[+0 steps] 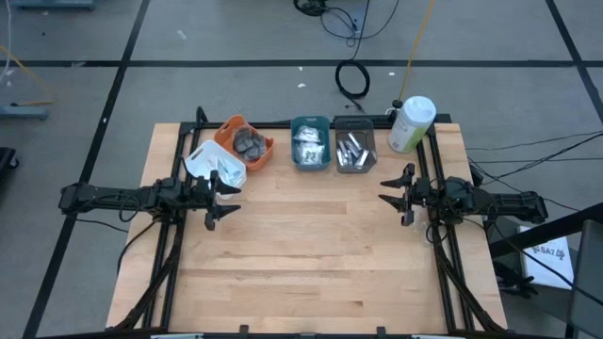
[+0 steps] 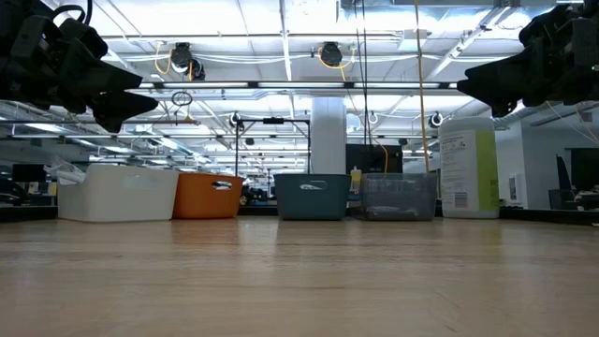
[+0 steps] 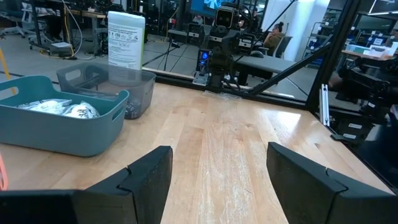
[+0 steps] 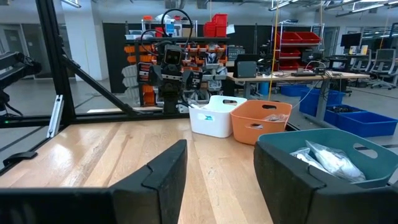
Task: Pick & Place Travel size toiletries
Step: Return to Home Position
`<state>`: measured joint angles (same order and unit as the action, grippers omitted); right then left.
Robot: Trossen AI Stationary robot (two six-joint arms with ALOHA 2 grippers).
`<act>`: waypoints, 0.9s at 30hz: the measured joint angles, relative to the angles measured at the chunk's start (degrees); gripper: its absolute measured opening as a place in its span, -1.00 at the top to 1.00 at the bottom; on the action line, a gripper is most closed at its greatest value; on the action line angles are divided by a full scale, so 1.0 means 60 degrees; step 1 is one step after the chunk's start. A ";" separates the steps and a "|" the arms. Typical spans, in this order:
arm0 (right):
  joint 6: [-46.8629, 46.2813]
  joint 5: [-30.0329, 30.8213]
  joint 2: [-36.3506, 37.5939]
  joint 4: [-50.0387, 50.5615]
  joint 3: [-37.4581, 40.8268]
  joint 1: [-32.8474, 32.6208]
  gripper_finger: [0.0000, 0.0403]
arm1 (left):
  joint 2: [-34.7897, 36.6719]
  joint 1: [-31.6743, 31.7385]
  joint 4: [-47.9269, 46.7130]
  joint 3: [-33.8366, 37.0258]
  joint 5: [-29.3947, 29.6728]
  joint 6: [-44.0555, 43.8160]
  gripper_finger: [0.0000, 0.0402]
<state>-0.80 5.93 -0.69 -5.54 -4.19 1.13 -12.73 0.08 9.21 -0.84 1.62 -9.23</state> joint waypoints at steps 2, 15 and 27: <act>0.0000 0.0000 0.0002 0.0000 0.0000 0.0000 0.14 | -0.0002 0.0000 -0.0003 0.0000 -0.0002 0.0000 -0.27; 0.0000 0.0000 0.0000 0.0000 0.0000 0.0000 0.14 | 0.0000 0.0000 -0.0003 0.0000 -0.0002 0.0000 -0.27; 0.0000 0.0000 0.0001 0.0000 0.0000 0.0001 0.14 | 0.0000 0.0000 0.0000 0.0000 -0.0001 0.0000 -0.27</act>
<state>-0.80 5.93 -0.68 -5.54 -4.19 1.13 -12.73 0.08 9.21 -0.84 1.61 -9.23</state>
